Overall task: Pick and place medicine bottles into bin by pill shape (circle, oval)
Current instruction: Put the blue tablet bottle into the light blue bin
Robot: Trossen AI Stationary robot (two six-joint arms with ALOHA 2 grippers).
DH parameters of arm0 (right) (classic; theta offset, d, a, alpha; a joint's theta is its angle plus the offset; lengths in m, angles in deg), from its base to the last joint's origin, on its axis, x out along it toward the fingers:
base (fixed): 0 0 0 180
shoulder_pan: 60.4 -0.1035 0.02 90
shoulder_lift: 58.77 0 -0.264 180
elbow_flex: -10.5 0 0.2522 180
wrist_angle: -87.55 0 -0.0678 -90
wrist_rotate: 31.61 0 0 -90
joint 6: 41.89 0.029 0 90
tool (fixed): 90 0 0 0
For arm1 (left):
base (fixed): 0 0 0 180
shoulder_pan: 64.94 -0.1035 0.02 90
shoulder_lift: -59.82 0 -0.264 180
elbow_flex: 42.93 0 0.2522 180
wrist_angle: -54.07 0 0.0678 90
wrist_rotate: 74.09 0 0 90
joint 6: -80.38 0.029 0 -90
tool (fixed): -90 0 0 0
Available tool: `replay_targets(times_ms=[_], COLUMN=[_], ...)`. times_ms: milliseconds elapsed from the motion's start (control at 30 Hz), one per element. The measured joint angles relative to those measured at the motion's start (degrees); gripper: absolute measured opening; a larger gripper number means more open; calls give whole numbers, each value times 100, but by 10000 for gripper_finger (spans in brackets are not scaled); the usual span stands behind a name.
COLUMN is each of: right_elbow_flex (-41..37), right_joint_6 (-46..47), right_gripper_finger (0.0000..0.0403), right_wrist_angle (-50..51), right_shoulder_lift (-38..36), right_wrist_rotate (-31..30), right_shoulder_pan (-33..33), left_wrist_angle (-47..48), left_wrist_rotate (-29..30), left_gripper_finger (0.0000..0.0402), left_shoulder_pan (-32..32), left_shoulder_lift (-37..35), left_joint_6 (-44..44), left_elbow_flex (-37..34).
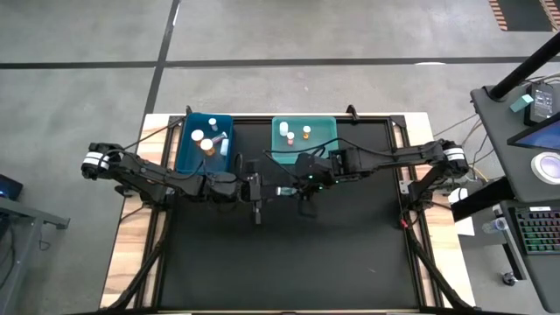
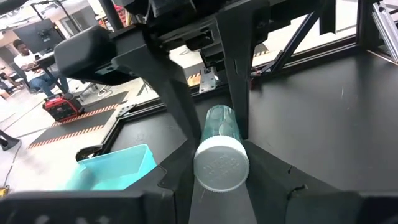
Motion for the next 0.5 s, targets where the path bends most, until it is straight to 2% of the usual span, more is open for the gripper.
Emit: replay_targets(times_ms=[233,367,500], right_elbow_flex=[-2,-2,-13], right_joint_6=[-28,-5,11], right_gripper_finger=[91,92,107], right_wrist_angle=[-6,-17,31], right_shoulder_lift=[0,0,4], right_wrist_rotate=[27,3,-34], right_shoulder_pan=[-2,-1,5], left_wrist_angle=[25,76,198], left_wrist_rotate=[-1,-1,-24], left_gripper_finger=[110,124,156], left_shoulder_pan=[0,0,3], left_shoulder_lift=[-21,-126,-252], left_joint_6=[-66,-29,-24], left_elbow_flex=[-1,-1,7])
